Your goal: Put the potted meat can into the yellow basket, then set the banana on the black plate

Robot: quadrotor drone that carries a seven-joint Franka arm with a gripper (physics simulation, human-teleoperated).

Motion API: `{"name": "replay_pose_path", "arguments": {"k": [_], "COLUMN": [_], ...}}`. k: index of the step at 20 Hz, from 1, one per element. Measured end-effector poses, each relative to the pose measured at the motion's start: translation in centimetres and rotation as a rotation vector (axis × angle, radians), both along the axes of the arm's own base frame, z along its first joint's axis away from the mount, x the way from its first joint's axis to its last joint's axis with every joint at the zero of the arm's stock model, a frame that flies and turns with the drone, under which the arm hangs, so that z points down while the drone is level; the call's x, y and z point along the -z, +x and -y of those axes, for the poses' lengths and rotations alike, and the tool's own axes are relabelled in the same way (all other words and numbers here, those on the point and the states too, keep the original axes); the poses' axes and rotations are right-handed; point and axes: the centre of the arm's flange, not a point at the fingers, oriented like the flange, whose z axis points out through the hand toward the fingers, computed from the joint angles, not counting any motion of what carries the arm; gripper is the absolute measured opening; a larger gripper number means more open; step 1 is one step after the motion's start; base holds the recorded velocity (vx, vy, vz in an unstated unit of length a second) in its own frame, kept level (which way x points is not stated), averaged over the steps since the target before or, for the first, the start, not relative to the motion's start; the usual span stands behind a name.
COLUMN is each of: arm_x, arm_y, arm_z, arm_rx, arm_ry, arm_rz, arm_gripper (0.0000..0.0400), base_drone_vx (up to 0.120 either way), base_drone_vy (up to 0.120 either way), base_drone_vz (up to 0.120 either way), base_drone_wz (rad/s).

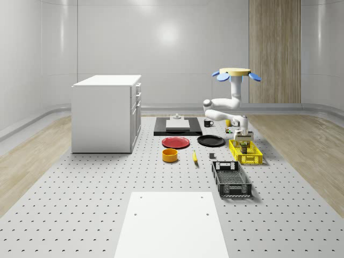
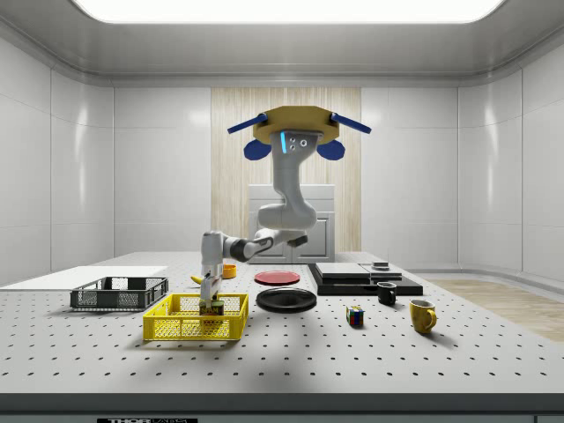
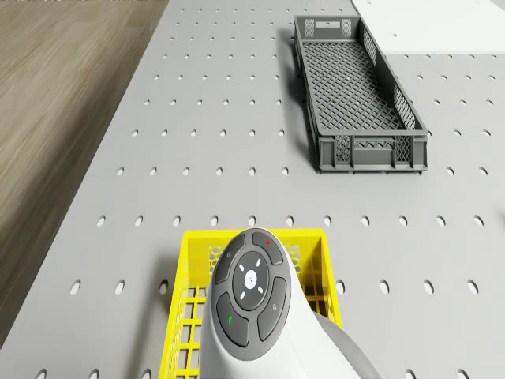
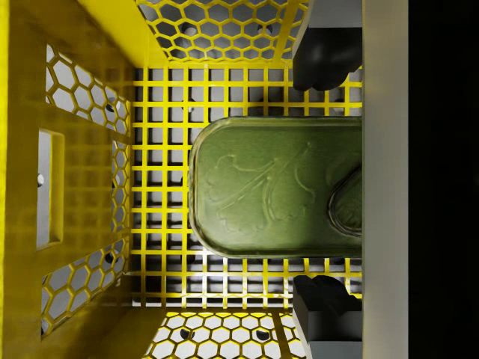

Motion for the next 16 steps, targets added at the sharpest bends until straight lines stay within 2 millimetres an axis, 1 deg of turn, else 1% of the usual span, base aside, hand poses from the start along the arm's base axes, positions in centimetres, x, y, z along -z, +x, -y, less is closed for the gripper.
{"name": "replay_pose_path", "arguments": {"k": [2,3,4,7,8,16], "arm_x": [0.04,0.05,0.06,0.08,0.09,0.10], "arm_y": [0.00,0.00,0.00,0.00,0.00,0.00], "arm_z": [0.00,0.01,0.01,0.01,0.01,0.01], "arm_rx": [-0.001,-0.002,-0.002,-0.003,-0.003,-0.004], "arm_ry": [0.001,0.001,0.001,0.001,0.001,0.002], "arm_rz": [0.000,0.000,0.000,0.000,0.000,0.001], "arm_gripper": [0.0385,0.0388,0.0391,0.0396,0.0397,0.0400], "base_drone_vx": [0.000,0.040,0.120,0.120,0.080,0.000], "base_drone_vy": [0.000,0.000,-0.040,-0.120,-0.120,-0.120], "base_drone_vz": [0.120,0.120,0.120,0.120,0.000,0.000], "base_drone_wz": [0.000,0.000,0.000,0.000,0.000,0.000]}}
